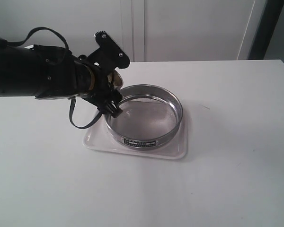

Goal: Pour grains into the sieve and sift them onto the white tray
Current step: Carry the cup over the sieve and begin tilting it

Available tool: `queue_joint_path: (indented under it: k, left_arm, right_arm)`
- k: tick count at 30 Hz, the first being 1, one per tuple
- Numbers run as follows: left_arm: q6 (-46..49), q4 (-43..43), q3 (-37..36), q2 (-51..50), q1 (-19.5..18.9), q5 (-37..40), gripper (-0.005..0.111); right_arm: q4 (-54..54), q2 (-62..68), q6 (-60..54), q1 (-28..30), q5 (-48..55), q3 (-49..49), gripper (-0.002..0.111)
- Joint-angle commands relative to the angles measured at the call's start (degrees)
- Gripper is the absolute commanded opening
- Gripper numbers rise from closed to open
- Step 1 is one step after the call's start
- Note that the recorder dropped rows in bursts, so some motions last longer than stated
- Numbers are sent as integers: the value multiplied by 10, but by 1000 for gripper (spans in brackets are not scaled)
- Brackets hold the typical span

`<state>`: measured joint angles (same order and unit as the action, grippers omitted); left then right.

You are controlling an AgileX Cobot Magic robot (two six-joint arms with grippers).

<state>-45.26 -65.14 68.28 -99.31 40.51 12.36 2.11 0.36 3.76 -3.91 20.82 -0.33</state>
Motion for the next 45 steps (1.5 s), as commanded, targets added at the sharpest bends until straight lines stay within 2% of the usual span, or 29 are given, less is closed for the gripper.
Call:
queue_joint_path:
  k: [1, 9, 17, 32, 40, 45]
  left_arm:
    - [33, -7, 4, 6, 3, -16, 0]
    - [80, -8, 5, 2, 3, -16, 0]
    - [105, 6, 56, -41, 3, -2, 0]
    - [157, 6, 58, -54, 3, 12, 0]
    - [158, 24, 100, -75, 3, 56, 0]
    - [206, 37, 111, -87, 9, 67, 0]
  right_arm:
    - [-4, -4, -1, -1, -7, 3, 0]
    - [-4, -4, -1, -1, -7, 3, 0]
    - [-4, -4, -1, -1, -7, 3, 0]
    - [-4, -4, -1, -1, -7, 3, 0]
    - [-4, -4, -1, -1, -7, 3, 0]
    - [-4, -4, -1, -1, -7, 3, 0]
